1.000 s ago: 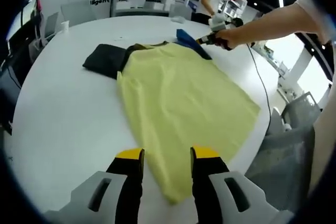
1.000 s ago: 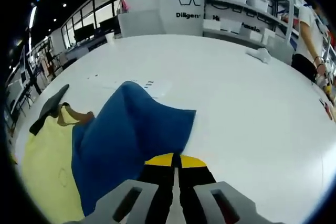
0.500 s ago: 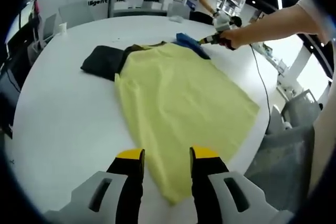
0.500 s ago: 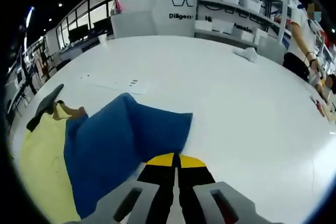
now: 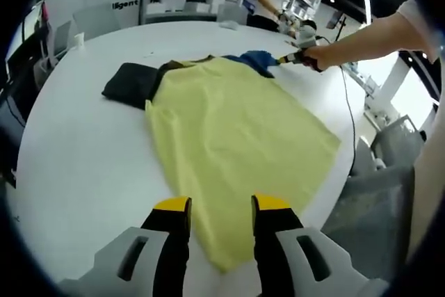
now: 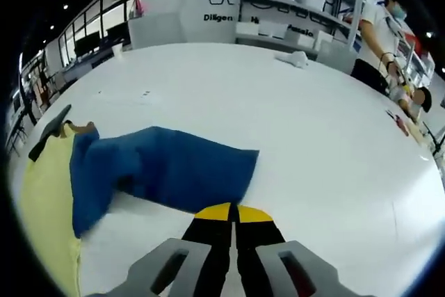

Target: Fold the garment on the visible template until the final outline fits inside the template.

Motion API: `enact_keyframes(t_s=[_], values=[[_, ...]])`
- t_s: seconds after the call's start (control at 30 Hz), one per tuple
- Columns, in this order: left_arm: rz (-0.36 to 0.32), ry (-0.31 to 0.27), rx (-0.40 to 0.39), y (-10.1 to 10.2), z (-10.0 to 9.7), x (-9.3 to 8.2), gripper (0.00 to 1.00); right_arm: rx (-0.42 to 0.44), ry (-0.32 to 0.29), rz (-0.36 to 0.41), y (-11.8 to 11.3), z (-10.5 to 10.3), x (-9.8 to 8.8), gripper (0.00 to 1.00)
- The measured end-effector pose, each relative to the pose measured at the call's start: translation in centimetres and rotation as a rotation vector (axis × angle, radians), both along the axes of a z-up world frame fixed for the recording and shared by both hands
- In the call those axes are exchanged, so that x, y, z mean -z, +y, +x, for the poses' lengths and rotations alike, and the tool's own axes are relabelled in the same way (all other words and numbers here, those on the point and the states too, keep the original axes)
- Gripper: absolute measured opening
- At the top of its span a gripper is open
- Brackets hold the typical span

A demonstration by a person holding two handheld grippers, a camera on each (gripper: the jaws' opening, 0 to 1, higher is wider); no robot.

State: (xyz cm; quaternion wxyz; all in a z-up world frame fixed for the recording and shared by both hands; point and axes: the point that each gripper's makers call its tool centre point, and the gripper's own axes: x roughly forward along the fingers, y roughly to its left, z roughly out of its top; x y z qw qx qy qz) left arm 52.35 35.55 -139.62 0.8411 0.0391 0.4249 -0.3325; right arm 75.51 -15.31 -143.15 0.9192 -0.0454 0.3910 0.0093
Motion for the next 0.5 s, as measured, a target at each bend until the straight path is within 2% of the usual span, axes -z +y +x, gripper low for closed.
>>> enact_keyframes(t_s=[0.2,0.5], values=[[-0.004,-0.006,0.009,-0.6,0.1,-0.3,0.33,0.047,0.016,-0.010,-1.5,-3.9,0.6,0.00],[-0.010,-0.017,0.022,-1.0,-0.2,-0.8,0.33,0.109,0.013,-0.024,-3.2,-7.7,0.4,0.00]])
